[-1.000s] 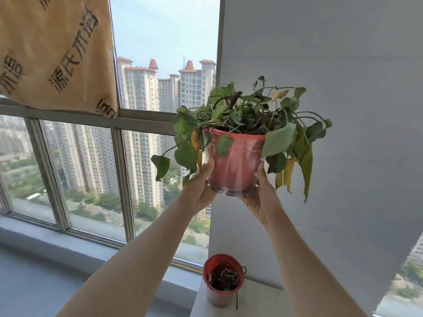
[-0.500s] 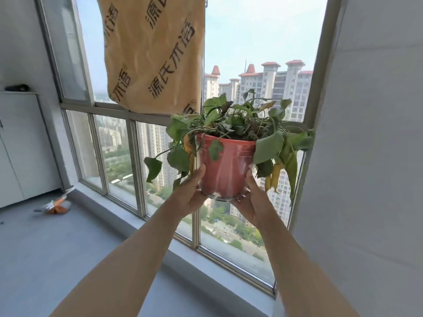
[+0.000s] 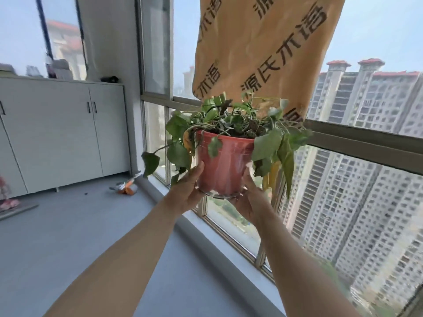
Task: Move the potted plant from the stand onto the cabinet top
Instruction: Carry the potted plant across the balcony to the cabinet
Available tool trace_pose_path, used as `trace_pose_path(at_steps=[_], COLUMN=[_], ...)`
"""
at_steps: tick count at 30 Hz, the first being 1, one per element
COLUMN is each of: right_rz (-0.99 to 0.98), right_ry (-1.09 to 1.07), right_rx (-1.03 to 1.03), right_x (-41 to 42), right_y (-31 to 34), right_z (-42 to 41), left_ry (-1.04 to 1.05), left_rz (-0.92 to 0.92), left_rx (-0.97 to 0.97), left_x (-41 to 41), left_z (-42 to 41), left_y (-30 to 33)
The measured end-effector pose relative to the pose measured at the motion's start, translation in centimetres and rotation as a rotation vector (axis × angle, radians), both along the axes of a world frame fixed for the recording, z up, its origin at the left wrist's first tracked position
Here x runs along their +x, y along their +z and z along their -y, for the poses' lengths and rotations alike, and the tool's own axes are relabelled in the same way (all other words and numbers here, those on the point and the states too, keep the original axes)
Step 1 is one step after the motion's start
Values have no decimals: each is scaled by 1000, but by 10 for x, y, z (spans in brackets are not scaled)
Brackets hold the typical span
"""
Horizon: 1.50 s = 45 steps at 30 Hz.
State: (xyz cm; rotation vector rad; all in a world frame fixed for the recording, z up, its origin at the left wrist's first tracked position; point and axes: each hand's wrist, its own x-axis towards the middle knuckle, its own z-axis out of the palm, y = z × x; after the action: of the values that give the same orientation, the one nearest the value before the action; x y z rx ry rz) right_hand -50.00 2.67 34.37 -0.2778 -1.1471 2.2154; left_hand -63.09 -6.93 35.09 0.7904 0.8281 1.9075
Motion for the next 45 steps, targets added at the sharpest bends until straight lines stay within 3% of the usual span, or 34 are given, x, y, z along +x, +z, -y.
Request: trace_pose_path(at_steps=[6, 17, 25, 29, 36, 45], right_rz=[98, 103, 132, 109, 71, 151], right_ry=[79, 334, 519, 532, 488, 395], right_rx=[8, 50, 68, 64, 10, 62], right_x=[-160, -471, -692, -801, -971, -1181], right_y=[-19, -4, -8, -12, 8, 5], right_z=[-1, -11, 3, -1, -39, -137], left_ry=[157, 520, 714, 710, 608, 509], left_rz=[81, 95, 212, 212, 58, 117], left_rx=[45, -175, -103, -107, -187, -154], left_x=[-141, -408, -612, -715, -895, -1115], left_z=[15, 38, 60, 61, 29, -75], left_y=[-23, -1, -9, -7, 25, 10])
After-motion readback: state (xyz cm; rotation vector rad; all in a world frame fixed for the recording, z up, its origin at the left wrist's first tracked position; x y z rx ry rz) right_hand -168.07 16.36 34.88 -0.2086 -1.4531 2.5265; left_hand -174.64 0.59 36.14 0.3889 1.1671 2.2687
